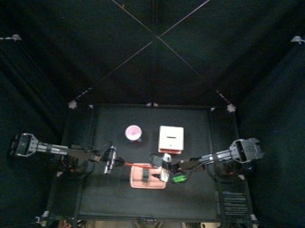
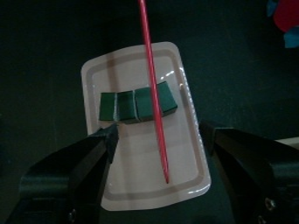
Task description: Grab knife with both hands
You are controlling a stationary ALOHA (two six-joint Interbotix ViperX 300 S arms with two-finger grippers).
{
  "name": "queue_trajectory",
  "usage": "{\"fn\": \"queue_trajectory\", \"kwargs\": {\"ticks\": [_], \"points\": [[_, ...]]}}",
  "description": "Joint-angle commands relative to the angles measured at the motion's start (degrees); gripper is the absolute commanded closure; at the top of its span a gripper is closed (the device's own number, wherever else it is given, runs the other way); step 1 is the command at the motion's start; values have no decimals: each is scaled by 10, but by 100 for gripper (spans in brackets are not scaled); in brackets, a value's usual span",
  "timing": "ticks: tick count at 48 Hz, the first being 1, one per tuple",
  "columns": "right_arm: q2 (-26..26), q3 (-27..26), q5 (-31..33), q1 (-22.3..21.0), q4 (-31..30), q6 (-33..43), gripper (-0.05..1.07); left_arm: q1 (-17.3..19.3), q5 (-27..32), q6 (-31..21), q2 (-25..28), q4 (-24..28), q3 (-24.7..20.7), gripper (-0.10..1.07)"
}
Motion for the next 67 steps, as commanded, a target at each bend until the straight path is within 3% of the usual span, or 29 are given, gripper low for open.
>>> {"fn": "queue_trajectory", "kwargs": {"ticks": [1, 39, 45, 58, 67], "points": [[-10, -14, -3, -1, -2, 0, 1, -2, -6, 1, 7, -1, -8, 71], [-11, -15, -6, 1, -11, 1, 3, -2, -25, 2, 40, -2, -19, 71], [-10, -15, -6, 1, -11, 1, 13, -2, -25, 2, 40, -2, -19, 71], [-10, -12, -2, -1, -11, 1, 47, -1, -25, 2, 40, -2, -20, 71], [-11, -12, 3, -2, -14, 0, 59, 1, -25, 1, 40, -2, -21, 71]]}}
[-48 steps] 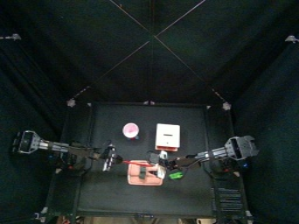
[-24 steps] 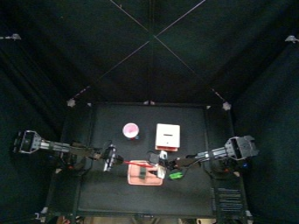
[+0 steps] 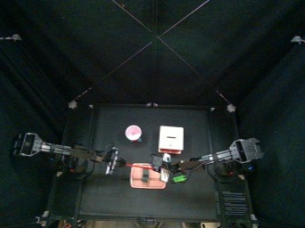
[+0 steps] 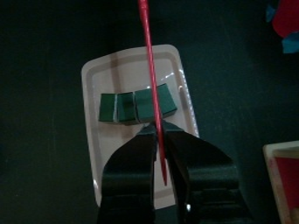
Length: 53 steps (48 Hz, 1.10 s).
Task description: Grab knife with both hands
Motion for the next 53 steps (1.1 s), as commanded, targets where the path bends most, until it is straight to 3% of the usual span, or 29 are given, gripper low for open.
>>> {"fn": "queue_trajectory", "kwargs": {"ticks": [1, 20, 31, 39, 53], "points": [[-11, -12, 4, -3, -4, 0, 59, 1, -7, -2, 0, -1, -16, 71], [-50, -4, 25, 4, -91, 1, 61, -8, -7, -4, 7, -2, -8, 70], [-25, -6, 10, 3, -91, 2, 61, -18, -27, -1, 69, -38, -25, 65], [-26, -3, 10, 3, -86, 3, 61, -12, -23, 2, 111, -33, -50, 65], [-23, 4, 5, -2, -69, 3, 61, -11, -10, 15, 91, -26, -38, 65]]}}
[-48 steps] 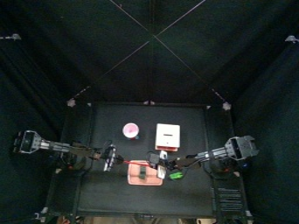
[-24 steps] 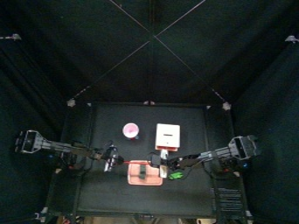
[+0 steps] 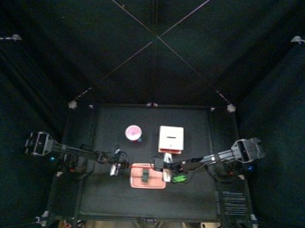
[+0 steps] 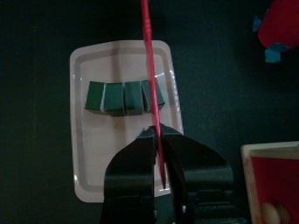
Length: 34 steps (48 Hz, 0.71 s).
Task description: Grab knife with both hands
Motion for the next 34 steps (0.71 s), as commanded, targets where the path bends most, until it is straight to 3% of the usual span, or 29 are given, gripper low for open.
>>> {"fn": "queue_trajectory", "kwargs": {"ticks": [1, 12, 34], "points": [[-6, -13, -12, -7, 2, 0, 61, 0, -1, 1, -19, 0, -10, 65], [11, -19, -40, -20, -2, -1, 62, -3, -1, -1, -63, -8, 17, 65], [18, -21, -56, -24, -1, -1, 62, -6, 0, 3, -61, -14, 22, 65]]}}
